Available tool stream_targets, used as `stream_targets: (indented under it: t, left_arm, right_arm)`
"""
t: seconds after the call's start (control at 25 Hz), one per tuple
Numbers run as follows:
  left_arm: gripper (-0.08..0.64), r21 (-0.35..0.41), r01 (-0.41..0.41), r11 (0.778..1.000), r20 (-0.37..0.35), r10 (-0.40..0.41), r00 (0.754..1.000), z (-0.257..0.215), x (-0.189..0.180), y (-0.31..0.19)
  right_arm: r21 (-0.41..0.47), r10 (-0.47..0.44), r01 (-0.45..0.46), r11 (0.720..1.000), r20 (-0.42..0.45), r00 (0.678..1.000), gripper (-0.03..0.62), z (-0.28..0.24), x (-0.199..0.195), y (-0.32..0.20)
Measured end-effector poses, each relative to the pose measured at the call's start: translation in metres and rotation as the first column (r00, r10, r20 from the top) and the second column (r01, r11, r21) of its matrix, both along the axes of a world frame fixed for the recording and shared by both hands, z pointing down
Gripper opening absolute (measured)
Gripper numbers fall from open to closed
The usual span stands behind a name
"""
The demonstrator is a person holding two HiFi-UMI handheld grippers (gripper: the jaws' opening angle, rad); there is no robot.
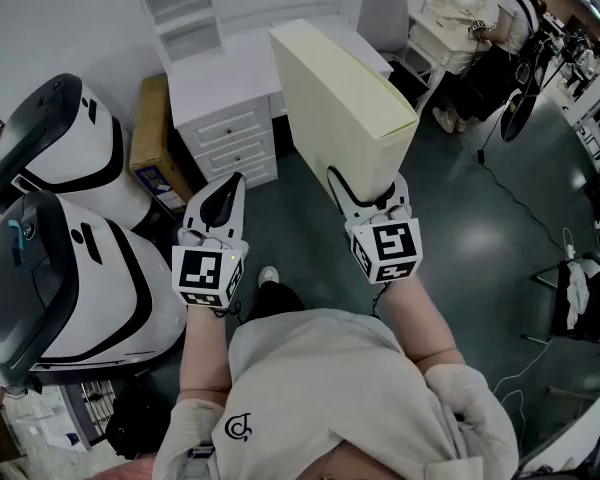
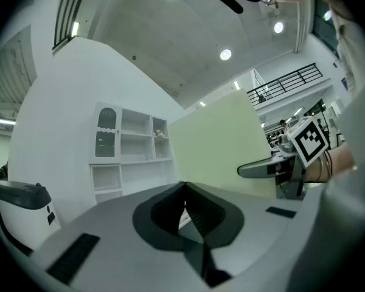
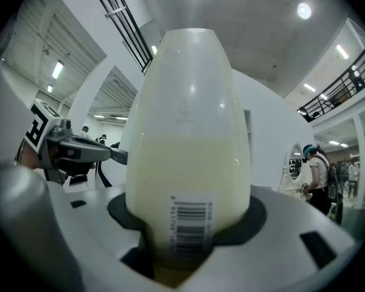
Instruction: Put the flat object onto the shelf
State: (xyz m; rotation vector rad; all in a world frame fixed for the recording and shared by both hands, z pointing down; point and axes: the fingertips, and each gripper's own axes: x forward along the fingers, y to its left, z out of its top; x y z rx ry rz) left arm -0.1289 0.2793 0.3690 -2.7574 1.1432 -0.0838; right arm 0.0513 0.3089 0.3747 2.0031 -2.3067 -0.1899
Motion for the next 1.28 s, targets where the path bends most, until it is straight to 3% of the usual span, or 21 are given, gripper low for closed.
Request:
stream_targets:
  t: [0.44,0.8,1.04,1.28]
  left_arm:
    - [0.014,-0.016,-0.005,1.000,0.004,0.005,1.000,0.007,0.003,-0.004]
    - [0.014,-0.051,-0.016,0.999,0.028,0.017,0.999,0.022,0.018,-0.023]
    - [0.012,-0.071,-0.017,0.997,0.033,0.019,0.999,0.030,0.025,-0.074]
    - [0.014,-0.077,-0.041,0.996,0.022,0.043,0.999,0.028,0.038,-0.156]
  right_arm:
    - [-0.011,-0.015,0.015,1.000,0.011,1.000,0.270,0.005,-0.002,-0.003]
    - [-0.049,0.009,-0.006,0.999,0.063,0.998,0.273,0.023,0.022,-0.021]
    - [-0.094,0.038,-0.030,0.995,0.083,0.996,0.276,0.037,0.041,-0.073]
    - [-0.112,0.052,-0.043,0.993,0.087,0.995,0.279,0.037,0.052,-0.152]
